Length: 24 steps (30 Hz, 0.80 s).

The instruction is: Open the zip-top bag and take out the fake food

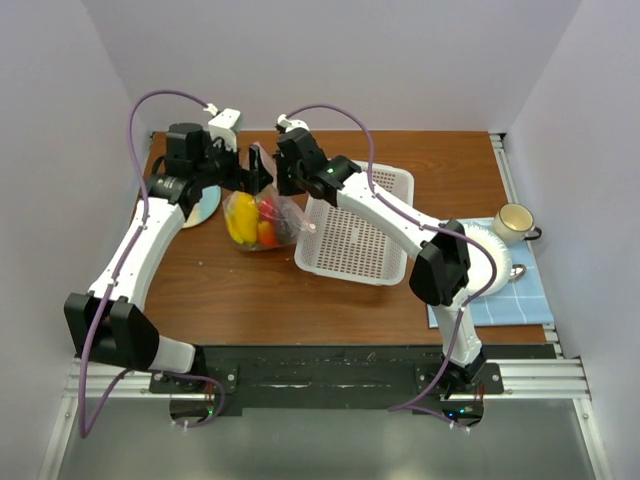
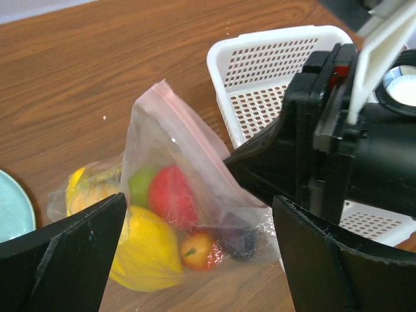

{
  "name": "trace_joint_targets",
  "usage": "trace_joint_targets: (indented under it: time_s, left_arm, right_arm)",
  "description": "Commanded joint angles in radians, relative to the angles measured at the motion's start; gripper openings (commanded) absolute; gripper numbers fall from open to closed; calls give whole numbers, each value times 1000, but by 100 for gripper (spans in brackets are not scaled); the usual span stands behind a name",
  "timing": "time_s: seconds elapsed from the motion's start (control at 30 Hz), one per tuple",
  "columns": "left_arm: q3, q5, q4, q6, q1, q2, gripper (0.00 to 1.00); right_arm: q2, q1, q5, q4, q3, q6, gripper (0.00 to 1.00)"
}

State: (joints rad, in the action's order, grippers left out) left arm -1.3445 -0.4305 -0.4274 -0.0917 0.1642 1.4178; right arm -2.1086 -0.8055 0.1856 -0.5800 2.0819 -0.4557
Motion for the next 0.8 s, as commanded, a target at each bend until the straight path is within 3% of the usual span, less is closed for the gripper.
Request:
trace_joint_targets:
  time_s: [0.0, 0.33, 0.4, 0.43, 0.47, 0.53, 0.77]
  left_arm:
    - [2, 59, 16, -17, 3, -49, 100]
    - [59, 52, 78, -25, 5, -39, 97]
    - [70, 55, 79, -2, 5, -42, 82]
    - [80, 56, 81, 7, 5, -43, 59]
    - [87, 65, 84, 15, 5, -48, 43]
    - [97, 79, 90, 41, 3, -48, 17]
    - [133, 102, 121, 67, 5, -40, 14]
  right_arm:
    - [16, -4, -78, 52, 17, -80, 0]
    - [75, -6, -143, 115, -69, -137, 0]
    - [84, -4, -132, 114, -71, -127, 0]
    - [88, -6, -112, 109, -71, -120, 0]
    - [93, -4, -104, 106, -72, -118, 0]
    - [107, 2, -104, 112, -86, -118, 0]
    - [140, 5, -83, 115, -114, -106, 0]
